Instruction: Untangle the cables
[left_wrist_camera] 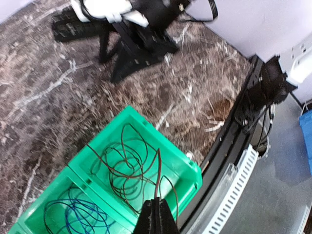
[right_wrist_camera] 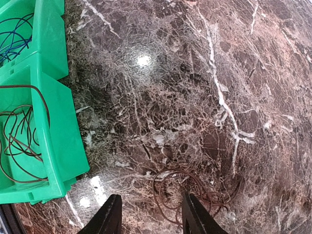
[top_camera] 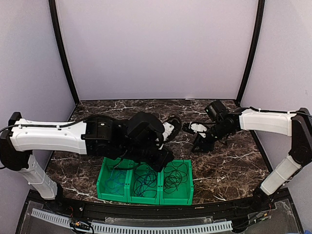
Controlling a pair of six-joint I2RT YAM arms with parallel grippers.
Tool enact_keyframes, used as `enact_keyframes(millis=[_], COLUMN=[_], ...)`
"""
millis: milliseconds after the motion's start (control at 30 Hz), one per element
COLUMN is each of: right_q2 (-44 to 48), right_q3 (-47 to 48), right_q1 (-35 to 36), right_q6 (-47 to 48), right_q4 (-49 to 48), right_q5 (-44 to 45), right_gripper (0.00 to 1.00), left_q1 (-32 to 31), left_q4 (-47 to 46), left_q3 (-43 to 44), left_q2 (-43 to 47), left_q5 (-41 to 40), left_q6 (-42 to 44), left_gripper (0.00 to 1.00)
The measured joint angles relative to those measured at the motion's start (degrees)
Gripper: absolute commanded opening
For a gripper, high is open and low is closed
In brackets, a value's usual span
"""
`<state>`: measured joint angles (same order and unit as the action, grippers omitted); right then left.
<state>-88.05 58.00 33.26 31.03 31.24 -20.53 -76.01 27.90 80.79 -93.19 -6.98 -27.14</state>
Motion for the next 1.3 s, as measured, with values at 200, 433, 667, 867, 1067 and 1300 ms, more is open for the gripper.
enact_keyframes(millis=[200,433,667,867,1067,1300], right_q2=[0.0,0.0,0.5,0.9,-5.2,-4.9], right_q3=[0.0,0.0,0.0,0.4,5.7,7.0], right_q1=[0.0,0.0,0.0,0.9,4.0,5.3], right_q6=[-0.1,-0.1,1.0,3.5,4.2,3.5], right_q4=[0.0,0.0,0.7,1.0,0.6,-2.7], right_q5=[0.2,0.2,-5.6,-13.9,-20.9,-30.6], right_gripper=[0.44,0.44,0.55,0.59,0.62,0.62], left_q1=[0.3,-0.5,-0.8,-0.8,-0.8,-0.8], left_q4=[-6.5,-9.0,-12.4,-16.8,-18.8,-19.1], left_q3=[-0.7,-2.1,-6.3,-7.6,-7.7,-7.7], left_q2=[4.2,4.2,5.2,6.3,6.3,6.3], left_q5=[-5.7,-8.2,-17.7,-21.2,-21.4,-21.4], left_q6=[1.6,2.6,0.7,0.2,-0.3,-0.6], left_gripper=[0.0,0.0,0.0,0.0,0.0,0.0])
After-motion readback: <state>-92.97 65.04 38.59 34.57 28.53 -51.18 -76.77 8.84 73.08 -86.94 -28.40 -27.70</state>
